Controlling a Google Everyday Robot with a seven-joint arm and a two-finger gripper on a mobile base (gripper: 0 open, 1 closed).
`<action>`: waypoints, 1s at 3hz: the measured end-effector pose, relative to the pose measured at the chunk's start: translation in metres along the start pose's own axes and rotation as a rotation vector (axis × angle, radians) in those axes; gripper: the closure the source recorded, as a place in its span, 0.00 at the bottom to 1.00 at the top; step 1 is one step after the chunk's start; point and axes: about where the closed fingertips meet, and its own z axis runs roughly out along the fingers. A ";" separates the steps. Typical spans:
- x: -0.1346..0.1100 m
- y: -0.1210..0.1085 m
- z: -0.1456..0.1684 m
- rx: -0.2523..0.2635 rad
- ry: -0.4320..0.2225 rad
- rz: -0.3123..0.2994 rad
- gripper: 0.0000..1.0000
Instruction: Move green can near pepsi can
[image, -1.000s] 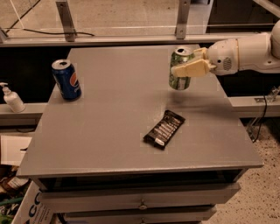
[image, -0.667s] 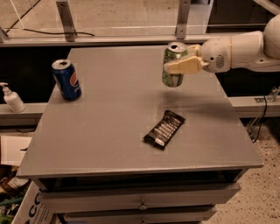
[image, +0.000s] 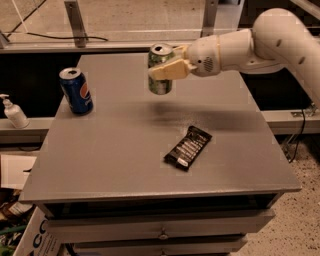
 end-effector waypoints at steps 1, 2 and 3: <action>-0.001 0.010 0.042 -0.063 0.015 -0.007 1.00; -0.005 0.023 0.077 -0.121 0.013 -0.019 1.00; -0.010 0.032 0.106 -0.159 0.006 -0.030 1.00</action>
Offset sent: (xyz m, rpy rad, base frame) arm -0.0105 0.1150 -0.0235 -0.0011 0.0226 0.1776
